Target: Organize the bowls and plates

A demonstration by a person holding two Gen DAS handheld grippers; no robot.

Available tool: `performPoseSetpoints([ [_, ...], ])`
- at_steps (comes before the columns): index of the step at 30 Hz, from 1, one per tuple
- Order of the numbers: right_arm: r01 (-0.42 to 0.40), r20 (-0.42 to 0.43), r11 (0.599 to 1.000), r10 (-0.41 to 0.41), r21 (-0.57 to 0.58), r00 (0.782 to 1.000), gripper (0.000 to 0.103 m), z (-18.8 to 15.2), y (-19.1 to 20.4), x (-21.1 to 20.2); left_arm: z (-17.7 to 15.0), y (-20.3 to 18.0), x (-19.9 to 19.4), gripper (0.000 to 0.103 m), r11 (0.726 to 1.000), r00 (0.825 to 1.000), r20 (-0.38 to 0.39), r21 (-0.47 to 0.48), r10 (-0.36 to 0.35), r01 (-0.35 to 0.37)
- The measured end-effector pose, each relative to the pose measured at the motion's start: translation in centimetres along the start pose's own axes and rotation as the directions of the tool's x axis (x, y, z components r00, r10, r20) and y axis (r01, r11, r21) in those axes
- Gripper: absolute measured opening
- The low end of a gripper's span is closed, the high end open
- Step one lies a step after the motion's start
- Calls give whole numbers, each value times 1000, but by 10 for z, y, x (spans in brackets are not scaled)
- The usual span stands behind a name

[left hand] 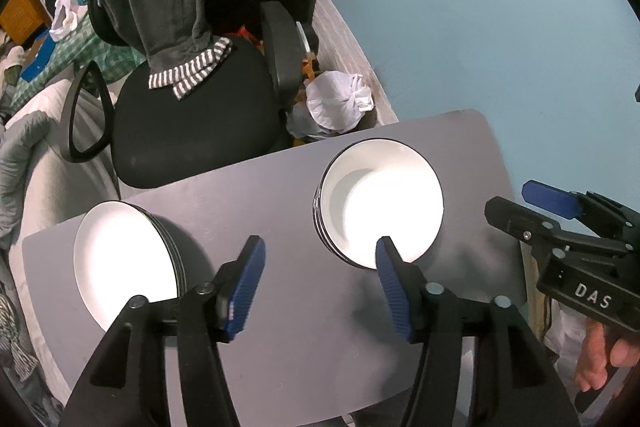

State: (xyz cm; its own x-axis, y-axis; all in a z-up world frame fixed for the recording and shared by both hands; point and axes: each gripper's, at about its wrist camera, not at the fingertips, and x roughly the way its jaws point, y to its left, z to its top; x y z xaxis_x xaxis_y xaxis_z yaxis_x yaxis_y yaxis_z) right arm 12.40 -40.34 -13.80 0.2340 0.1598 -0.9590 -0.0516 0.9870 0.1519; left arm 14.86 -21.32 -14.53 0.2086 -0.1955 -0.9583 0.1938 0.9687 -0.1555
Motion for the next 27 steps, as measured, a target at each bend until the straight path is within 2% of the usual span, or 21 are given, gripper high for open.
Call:
performPoseSetpoints([
  [1, -1, 2, 1000, 1, -2, 1000, 61, 0, -1, -1, 1, 0, 0, 63, 1000, 1000, 5, 3, 1, -1],
  [12, -12, -19, 1000, 12, -10, 1000, 61, 1, -10, 4, 5, 10, 14, 64, 1000, 999, -35, -20, 4, -5],
  [27, -64, -115, 998, 62, -14, 991, 61, 14, -19, 46, 12, 20, 53, 65, 997, 989, -141, -70, -36, 26],
])
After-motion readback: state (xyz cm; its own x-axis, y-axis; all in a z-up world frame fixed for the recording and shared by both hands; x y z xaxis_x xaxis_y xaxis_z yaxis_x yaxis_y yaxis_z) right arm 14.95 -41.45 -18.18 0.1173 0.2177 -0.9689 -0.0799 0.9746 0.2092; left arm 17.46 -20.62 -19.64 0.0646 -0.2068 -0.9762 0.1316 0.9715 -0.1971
